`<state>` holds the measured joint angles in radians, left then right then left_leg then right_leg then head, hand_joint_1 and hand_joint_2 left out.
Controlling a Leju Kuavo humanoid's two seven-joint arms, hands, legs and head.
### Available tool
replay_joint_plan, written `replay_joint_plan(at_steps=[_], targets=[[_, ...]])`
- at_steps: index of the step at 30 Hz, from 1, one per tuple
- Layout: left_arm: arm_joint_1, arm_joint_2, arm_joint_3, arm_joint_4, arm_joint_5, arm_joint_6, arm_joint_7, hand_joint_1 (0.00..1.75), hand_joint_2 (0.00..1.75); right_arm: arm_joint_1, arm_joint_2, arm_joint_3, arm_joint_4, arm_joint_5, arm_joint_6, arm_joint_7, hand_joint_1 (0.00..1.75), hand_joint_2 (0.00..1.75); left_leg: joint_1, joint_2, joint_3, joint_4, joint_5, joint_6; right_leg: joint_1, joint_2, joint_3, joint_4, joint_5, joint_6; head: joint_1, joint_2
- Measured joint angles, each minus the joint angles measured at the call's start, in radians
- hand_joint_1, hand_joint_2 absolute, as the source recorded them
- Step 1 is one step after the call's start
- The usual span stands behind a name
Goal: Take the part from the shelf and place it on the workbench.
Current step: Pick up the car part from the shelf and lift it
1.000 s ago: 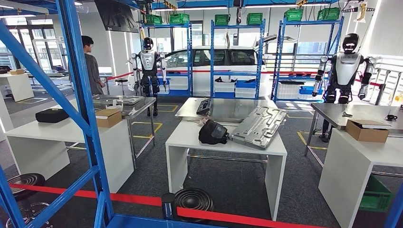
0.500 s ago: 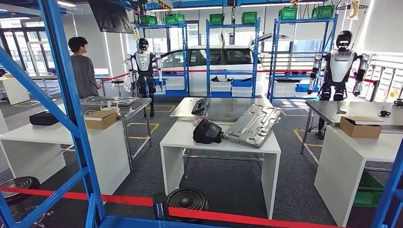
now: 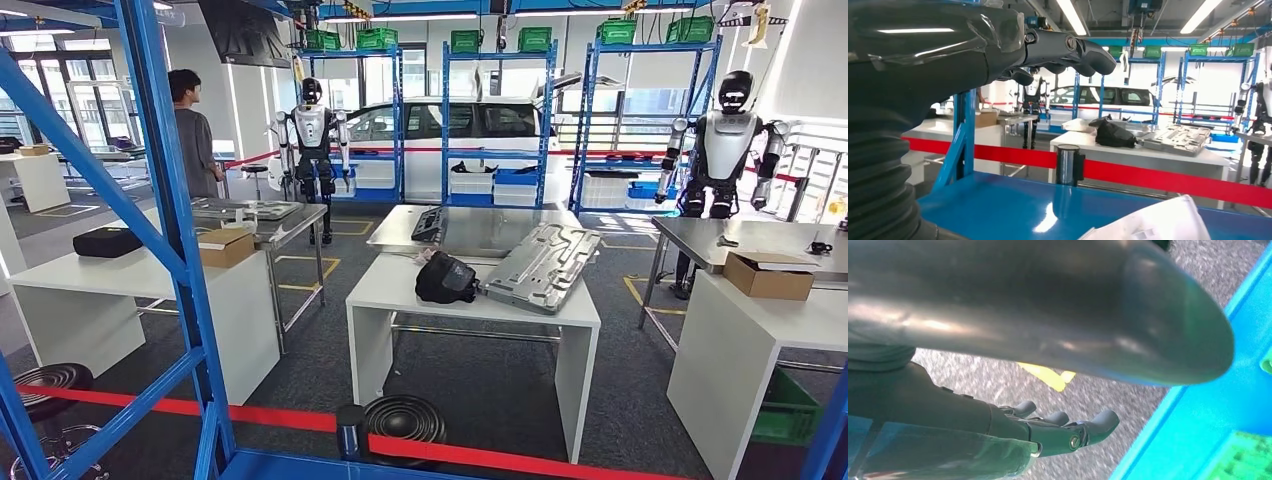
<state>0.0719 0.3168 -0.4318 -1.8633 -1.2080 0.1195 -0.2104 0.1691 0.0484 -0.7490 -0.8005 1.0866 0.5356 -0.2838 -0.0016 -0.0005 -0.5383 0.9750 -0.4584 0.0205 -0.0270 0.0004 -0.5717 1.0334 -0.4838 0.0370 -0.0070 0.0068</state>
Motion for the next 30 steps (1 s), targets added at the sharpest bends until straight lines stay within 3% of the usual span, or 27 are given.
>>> replay_joint_plan(at_steps=[1,3,5,7,9,10,11,12,14,16,18,20,22,24,25,26,27,29,30], targets=[[0.001,0.005,0.003,0.0,-0.001,0.001,0.003,0.0,1.75,-0.002,-0.002,0.0,-0.002,0.001,0.001,-0.002,0.0,0.0,-0.002,0.0,-0.003,0.006,-0.004,-0.006,0.001,0.0,0.013,-0.029,0.008,-0.007,0.0,0.0],[0.002,0.014,0.008,-0.001,-0.004,0.002,0.007,0.0,1.75,-0.007,-0.004,0.001,-0.004,0.002,0.003,-0.005,0.0,0.0,-0.002,0.0,-0.006,0.011,-0.006,-0.014,0.004,0.002,0.014,-0.035,0.01,-0.025,-0.002,0.0],[0.003,0.021,0.011,-0.002,-0.008,-0.005,0.011,0.0,1.75,-0.01,-0.006,0.001,-0.003,0.002,-0.003,-0.009,0.0,0.0,0.003,0.0,-0.013,0.027,-0.02,-0.022,0.001,0.002,0.017,-0.037,0.013,-0.036,-0.003,0.0],[0.004,0.03,0.01,-0.002,-0.013,-0.021,0.016,0.0,1.75,-0.014,-0.009,0.001,0.002,-0.001,-0.02,-0.017,0.0,0.0,0.007,0.0,-0.053,0.112,-0.073,-0.032,-0.004,0.002,0.019,-0.038,0.016,-0.045,-0.005,0.0],[0.005,0.04,0.007,-0.001,-0.018,-0.037,0.022,0.0,1.75,-0.014,-0.011,0.001,0.013,-0.006,-0.04,-0.026,0.0,0.0,0.01,0.0,-0.12,0.255,-0.137,-0.039,-0.002,0.002,0.016,-0.038,0.016,-0.048,-0.007,0.0],[0.008,0.045,0.004,0.0,-0.019,-0.043,0.025,0.0,1.75,-0.013,-0.012,0.001,0.019,-0.008,-0.046,-0.029,0.0,0.0,0.012,0.0,-0.145,0.305,-0.151,-0.04,-0.001,0.002,0.015,-0.038,0.016,-0.048,-0.007,0.0],[0.01,0.051,0.002,0.0,-0.019,-0.046,0.028,0.0,1.75,-0.011,-0.013,0.001,0.023,-0.009,-0.049,-0.031,0.0,0.0,0.013,0.0,-0.151,0.316,-0.145,-0.04,0.0,0.002,0.015,-0.038,0.016,-0.048,-0.007,0.0],[0.012,0.057,-0.001,0.001,-0.02,-0.049,0.03,0.0,1.75,-0.01,-0.013,0.001,0.026,-0.009,-0.051,-0.032,0.0,0.0,0.013,0.0,-0.137,0.284,-0.12,-0.038,0.0,0.002,0.016,-0.038,0.016,-0.048,-0.007,0.0],[0.016,0.07,-0.004,0.001,-0.019,-0.052,0.034,0.0,1.75,-0.008,-0.013,0.002,0.03,-0.009,-0.051,-0.034,0.0,0.0,0.012,0.0,-0.066,0.14,-0.05,-0.032,0.001,0.005,0.019,-0.038,0.016,-0.048,-0.008,0.0],[0.02,0.086,-0.005,0.001,-0.018,-0.057,0.037,0.0,1.75,-0.008,-0.013,0.002,0.034,-0.007,-0.05,-0.036,0.0,0.0,0.007,-0.001,-0.016,0.035,-0.019,-0.024,0.006,0.007,0.017,-0.037,0.017,-0.043,-0.008,0.0],[0.028,0.101,-0.006,0.001,-0.016,-0.063,0.039,0.0,1.75,-0.007,-0.014,0.002,0.037,-0.004,-0.05,-0.038,0.0,0.0,0.002,-0.001,-0.011,0.017,-0.019,-0.018,0.007,0.008,0.014,-0.039,0.019,-0.032,-0.008,0.0],[0.034,0.112,-0.006,0.001,-0.015,-0.065,0.039,0.0,1.75,-0.006,-0.015,0.003,0.04,-0.001,-0.05,-0.04,0.0,0.0,0.004,0.0,-0.005,0.007,-0.011,-0.005,0.005,0.007,0.01,-0.033,0.013,-0.023,-0.007,0.0],[0.038,0.118,-0.007,0.001,-0.013,-0.068,0.039,0.0,1.75,-0.007,-0.016,0.004,0.043,0.0,-0.05,-0.042,0.0,0.0,0.006,0.0,0.0,-0.003,-0.001,0.008,0.005,0.006,-0.025,0.038,-0.025,-0.025,-0.006,0.0],[0.044,0.122,-0.01,0.001,-0.009,-0.078,0.04,0.0,1.75,-0.008,-0.018,0.006,0.047,0.0,-0.049,-0.044,0.0,0.0,0.003,0.001,-0.003,-0.004,0.001,0.012,0.005,0.006,-0.091,0.179,-0.086,-0.031,-0.004,0.0],[0.048,0.124,-0.011,0.002,-0.008,-0.083,0.041,0.0,1.75,-0.008,-0.019,0.007,0.049,0.0,-0.049,-0.045,0.0,0.0,0.001,0.001,-0.004,-0.004,0.001,0.013,0.005,0.005,-0.118,0.238,-0.105,-0.03,-0.003,0.0],[0.053,0.127,-0.013,0.004,-0.008,-0.086,0.041,0.0,1.75,-0.008,-0.019,0.008,0.052,-0.001,-0.048,-0.046,0.0,0.0,0.0,0.0,-0.004,-0.003,0.002,0.013,0.005,0.005,-0.129,0.261,-0.108,-0.026,-0.003,0.0],[0.055,0.13,-0.015,0.005,-0.008,-0.088,0.041,0.0,1.75,-0.008,-0.019,0.009,0.055,-0.002,-0.047,-0.047,0.0,0.0,-0.001,0.0,-0.004,-0.003,0.001,0.013,0.005,0.005,-0.118,0.24,-0.094,-0.021,-0.002,0.0],[0.056,0.136,-0.019,0.008,-0.009,-0.09,0.041,0.0,1.75,-0.009,-0.02,0.013,0.059,-0.006,-0.046,-0.049,0.0,0.0,-0.002,-0.002,-0.003,0.001,0.0,0.01,0.006,0.004,-0.045,0.096,-0.039,-0.012,-0.001,0.0],[0.056,0.138,-0.02,0.008,-0.01,-0.092,0.04,0.0,1.75,-0.011,-0.021,0.015,0.061,-0.009,-0.045,-0.05,0.0,0.0,-0.005,-0.003,-0.004,0.004,-0.002,0.007,0.007,0.004,-0.011,0.026,-0.016,-0.014,-0.001,0.0]])
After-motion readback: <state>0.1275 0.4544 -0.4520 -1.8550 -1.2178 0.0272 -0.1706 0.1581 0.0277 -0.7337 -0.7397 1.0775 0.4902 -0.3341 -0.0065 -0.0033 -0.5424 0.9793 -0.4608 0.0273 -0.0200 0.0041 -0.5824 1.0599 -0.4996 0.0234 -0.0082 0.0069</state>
